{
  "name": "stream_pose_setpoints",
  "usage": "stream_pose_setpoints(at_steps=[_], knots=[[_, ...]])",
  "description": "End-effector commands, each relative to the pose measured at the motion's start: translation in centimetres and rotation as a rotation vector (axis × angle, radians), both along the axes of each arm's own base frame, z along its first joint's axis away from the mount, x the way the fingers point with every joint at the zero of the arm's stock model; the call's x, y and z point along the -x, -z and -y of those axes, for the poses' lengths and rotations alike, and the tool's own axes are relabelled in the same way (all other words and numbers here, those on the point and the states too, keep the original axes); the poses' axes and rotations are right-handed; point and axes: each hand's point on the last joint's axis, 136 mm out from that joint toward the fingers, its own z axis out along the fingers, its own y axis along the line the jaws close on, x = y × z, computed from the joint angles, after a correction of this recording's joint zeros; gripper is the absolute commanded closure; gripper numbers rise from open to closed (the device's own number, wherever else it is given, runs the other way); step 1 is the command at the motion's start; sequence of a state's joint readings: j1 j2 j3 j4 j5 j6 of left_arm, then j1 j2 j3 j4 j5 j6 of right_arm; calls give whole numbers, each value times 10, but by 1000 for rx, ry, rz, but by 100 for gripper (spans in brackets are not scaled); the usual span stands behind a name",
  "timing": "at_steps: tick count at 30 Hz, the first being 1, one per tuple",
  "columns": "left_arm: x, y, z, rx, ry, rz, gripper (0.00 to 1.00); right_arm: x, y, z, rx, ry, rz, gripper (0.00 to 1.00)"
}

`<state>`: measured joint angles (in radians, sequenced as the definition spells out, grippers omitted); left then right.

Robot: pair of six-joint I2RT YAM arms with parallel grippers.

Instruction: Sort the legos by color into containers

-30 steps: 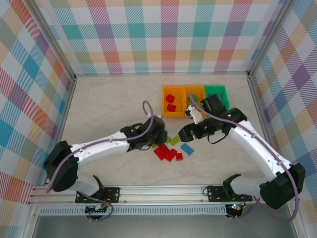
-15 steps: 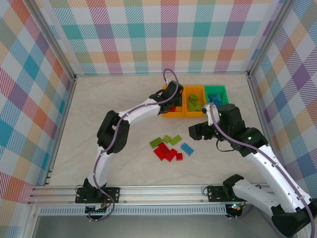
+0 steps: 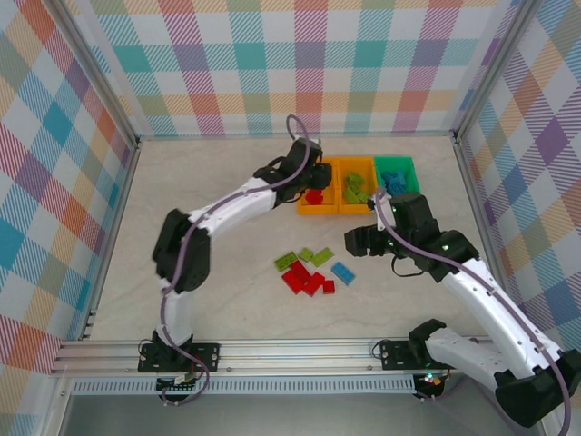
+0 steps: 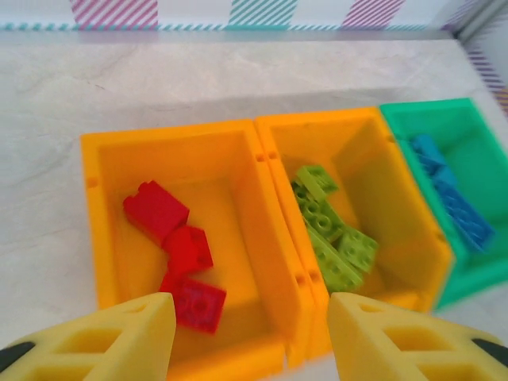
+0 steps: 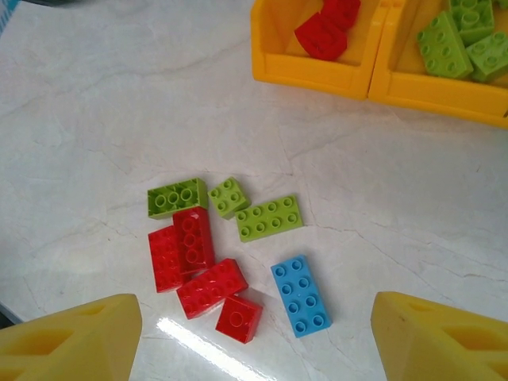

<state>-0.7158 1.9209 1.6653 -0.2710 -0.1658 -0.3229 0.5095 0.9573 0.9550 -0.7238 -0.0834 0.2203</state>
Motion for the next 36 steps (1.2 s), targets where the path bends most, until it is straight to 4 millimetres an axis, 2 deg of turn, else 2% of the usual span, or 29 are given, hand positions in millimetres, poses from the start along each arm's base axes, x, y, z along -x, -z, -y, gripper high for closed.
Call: stream_pose_setpoints(at_steps=[1,4,7,10,14,19,23,26,32,36], knots=[[51,-86,-15,90,99,170,46,3,24,-6,34,-61,-64,24],[103,-102,-42,23,204,236,45,2,52,2,199,-158,-94,27],[152,-99,-72,-78,316,249,41,0,83,9,351,-233,-133,28],[185,-97,-104,-156,359,257,35,10,108,-7,412,-379,-159,26],[222,-78,-135,-292,468,226,16,13,137,-24,460,-488,-168,26],[250,-53,-159,-410,568,203,0,15,170,-24,542,-537,-251,30],[269,-41,-161,-417,668,237,0,10,187,-17,632,-527,-273,36],[280,-34,-157,-403,743,266,0,5,192,-14,664,-515,-270,48],[293,-11,-143,-377,880,272,0,1,186,-14,662,-496,-231,78],[284,-1,-147,-428,846,280,0,-21,157,-10,661,-385,-103,80]])
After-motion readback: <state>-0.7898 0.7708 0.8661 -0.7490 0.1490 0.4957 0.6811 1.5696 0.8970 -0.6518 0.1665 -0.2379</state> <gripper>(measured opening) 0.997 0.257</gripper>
